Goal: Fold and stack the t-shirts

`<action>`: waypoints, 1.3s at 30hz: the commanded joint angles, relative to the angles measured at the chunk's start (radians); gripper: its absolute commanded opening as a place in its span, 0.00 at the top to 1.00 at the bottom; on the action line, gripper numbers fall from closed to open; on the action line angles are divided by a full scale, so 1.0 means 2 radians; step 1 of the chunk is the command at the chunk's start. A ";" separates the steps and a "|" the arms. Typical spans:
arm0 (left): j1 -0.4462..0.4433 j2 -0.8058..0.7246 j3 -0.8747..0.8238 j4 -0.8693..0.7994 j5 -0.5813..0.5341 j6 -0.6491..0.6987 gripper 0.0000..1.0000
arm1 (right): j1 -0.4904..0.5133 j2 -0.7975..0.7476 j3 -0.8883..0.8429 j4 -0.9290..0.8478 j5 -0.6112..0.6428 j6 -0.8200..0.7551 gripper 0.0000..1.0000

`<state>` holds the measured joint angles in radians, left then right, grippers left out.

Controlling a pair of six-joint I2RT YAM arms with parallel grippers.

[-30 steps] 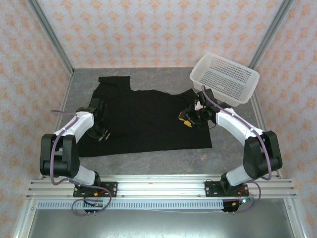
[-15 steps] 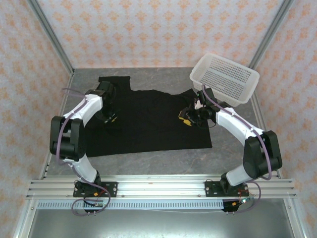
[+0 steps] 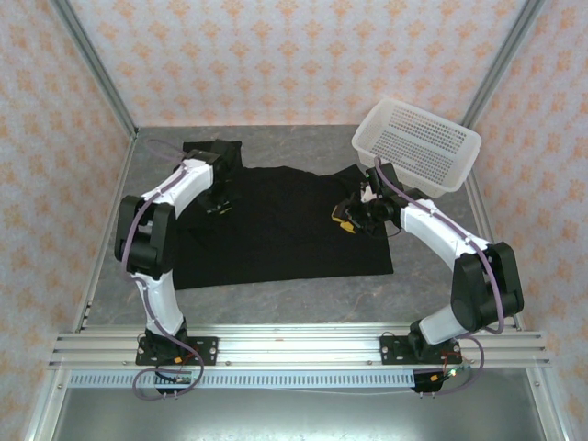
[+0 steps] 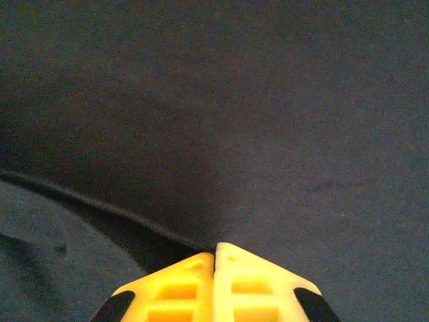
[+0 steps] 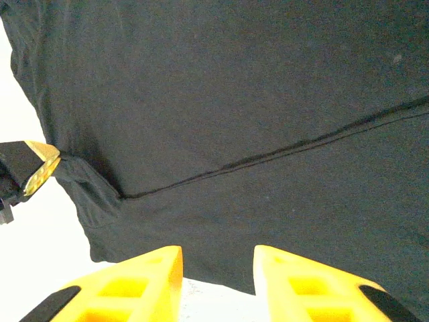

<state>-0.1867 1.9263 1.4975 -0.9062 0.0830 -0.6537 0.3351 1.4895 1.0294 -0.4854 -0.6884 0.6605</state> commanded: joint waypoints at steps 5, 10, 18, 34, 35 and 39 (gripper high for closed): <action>-0.026 0.034 0.026 -0.031 -0.032 0.055 1.00 | 0.001 -0.006 0.001 -0.013 0.002 0.000 0.68; -0.042 0.039 0.029 -0.027 -0.044 0.082 1.00 | 0.001 -0.001 0.001 -0.013 -0.001 -0.001 0.68; -0.059 0.050 0.033 -0.022 -0.053 0.115 1.00 | 0.001 0.003 -0.002 -0.014 -0.001 -0.002 0.70; -0.059 0.066 0.074 -0.011 -0.064 0.099 1.00 | 0.001 -0.014 -0.025 0.063 0.024 0.046 0.77; -0.059 0.067 0.080 -0.011 -0.062 0.096 0.96 | 0.001 -0.016 -0.027 0.079 0.023 0.056 0.77; -0.059 0.034 0.071 0.006 -0.065 0.078 0.57 | 0.001 -0.016 -0.034 0.108 0.027 0.078 0.76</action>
<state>-0.3054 2.0480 1.6318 -0.9123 -0.0128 -0.4679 0.3351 1.4887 0.9760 -0.3546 -0.6613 0.7631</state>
